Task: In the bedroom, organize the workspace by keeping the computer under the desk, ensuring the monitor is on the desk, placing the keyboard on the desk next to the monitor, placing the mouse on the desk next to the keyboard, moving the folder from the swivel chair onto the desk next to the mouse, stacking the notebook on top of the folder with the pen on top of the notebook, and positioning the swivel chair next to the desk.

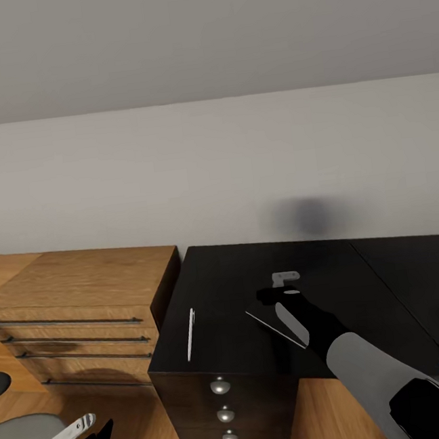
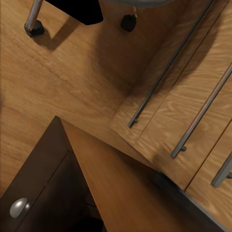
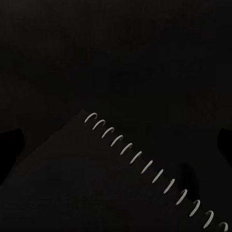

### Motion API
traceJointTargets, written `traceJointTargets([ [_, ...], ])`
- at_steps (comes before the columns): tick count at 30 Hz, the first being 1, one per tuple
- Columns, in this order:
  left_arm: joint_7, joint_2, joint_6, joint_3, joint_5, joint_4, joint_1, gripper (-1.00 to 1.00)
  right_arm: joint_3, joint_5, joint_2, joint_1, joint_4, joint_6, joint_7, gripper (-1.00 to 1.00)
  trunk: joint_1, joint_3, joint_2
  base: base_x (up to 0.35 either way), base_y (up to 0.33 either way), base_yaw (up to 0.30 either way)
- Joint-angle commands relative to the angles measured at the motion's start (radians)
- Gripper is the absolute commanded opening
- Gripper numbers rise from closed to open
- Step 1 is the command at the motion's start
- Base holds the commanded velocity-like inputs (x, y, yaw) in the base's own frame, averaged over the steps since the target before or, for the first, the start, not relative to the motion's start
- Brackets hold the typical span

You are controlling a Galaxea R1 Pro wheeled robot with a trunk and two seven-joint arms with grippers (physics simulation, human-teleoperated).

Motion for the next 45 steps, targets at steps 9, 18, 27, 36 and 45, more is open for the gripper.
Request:
traceJointTargets([
  [9,0.007,0.0,0.004,0.0,0.011,-0.002,0.0,1.0,0.006,-0.009,0.0,-0.001,-0.001,0.003,-0.009,1.0,0.0,-0.001,-0.001,0.0,0.0,0.0],
  [18,0.007,0.0,0.004,0.0,0.011,-0.002,0.0,1.0,0.006,-0.009,0.0,-0.001,-0.001,0.003,-0.009,1.0,0.0,-0.001,-0.001,0.0,0.0,0.0],
  [27,0.004,0.001,0.003,0.0,0.011,0.003,0.0,1.0,0.005,-0.009,-0.001,-0.001,-0.003,0.003,-0.009,1.0,0.0,-0.001,-0.001,0.0,0.0,0.0],
  [36,0.002,0.002,0.002,0.004,0.01,0.004,0.0,1.0,0.005,-0.009,-0.001,-0.001,-0.003,0.002,-0.009,1.0,0.0,-0.001,-0.001,0.055,0.064,0.0],
  [45,0.002,0.001,0.002,0.004,0.01,0.006,0.0,1.0,0.008,-0.01,-0.001,-0.001,-0.006,0.002,-0.008,1.0,0.0,-0.001,-0.001,0.037,0.022,0.0],
])
